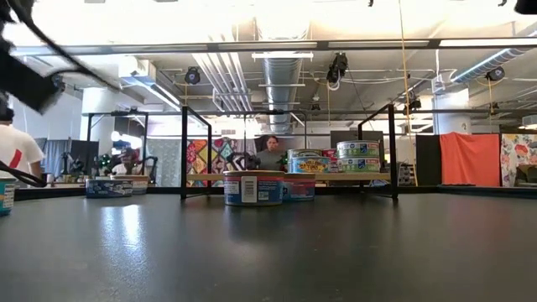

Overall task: Stack canned seafood by type on shelf
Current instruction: Stack the yellow-blue tuna can on top of the other yellow-blue tuna can on the shelf

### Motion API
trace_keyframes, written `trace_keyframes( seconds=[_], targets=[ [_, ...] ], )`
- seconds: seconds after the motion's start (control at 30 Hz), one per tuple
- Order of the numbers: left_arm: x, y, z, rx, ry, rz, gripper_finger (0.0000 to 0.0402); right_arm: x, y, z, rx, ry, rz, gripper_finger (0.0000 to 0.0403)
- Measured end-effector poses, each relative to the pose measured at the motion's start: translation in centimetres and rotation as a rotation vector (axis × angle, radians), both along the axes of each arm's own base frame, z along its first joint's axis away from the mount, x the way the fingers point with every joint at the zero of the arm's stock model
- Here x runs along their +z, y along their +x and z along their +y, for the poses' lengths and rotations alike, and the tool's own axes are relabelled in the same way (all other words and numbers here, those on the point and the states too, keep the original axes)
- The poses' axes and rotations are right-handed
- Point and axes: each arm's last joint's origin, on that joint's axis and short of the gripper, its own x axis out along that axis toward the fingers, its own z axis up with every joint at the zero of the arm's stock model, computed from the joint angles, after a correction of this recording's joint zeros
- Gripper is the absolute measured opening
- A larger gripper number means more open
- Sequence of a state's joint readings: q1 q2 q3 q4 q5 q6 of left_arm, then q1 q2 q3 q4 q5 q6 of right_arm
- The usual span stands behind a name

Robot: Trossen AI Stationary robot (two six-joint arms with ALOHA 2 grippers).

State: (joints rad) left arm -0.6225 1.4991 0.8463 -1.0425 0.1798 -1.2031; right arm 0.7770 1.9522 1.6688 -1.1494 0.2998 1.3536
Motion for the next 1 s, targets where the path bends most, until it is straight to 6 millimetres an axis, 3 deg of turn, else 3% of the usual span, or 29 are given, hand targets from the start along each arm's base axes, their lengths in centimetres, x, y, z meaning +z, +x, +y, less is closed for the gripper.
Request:
trace_keyframes(
  seconds=[0.2, 0.47, 0.57, 0.7, 0.8, 0.87, 1.0],
  targets=[
    [-0.6, 0.8, 0.2, -0.036, 0.072, -0.079, 0.0, 0.0, -0.1, 0.6, 0.008, 0.022, -0.031, 0.0018],
    [0.0, 4.7, -1.1, -0.194, 0.207, -0.41, 0.0, 0.0, 0.6, -0.1, 0.04, 0.003, -0.029, 0.0017],
    [0.9, 6.9, -2.4, -0.338, 0.215, -0.564, 0.0, 0.0, 1.2, -0.8, 0.048, -0.006, -0.025, 0.0018],
    [3.9, 9.5, -4.6, -0.498, 0.165, -0.707, 0.0, 0.1, 2.2, -1.7, 0.044, -0.007, -0.03, 0.0018],
    [6.7, 9.6, -6.1, -0.624, 0.2, -0.701, 0.0, 0.1, 2.8, -2.2, 0.067, -0.007, -0.038, 0.0018],
    [7.9, 8.6, -6.5, -0.679, 0.274, -0.636, 0.0, 0.0, 3.1, -2.4, 0.085, -0.012, -0.045, 0.0018],
    [8.2, 6.2, -6.6, -0.709, 0.369, -0.52, 0.0, -0.2, 3.8, -2.9, 0.118, -0.029, -0.07, 0.0018]
  ],
)
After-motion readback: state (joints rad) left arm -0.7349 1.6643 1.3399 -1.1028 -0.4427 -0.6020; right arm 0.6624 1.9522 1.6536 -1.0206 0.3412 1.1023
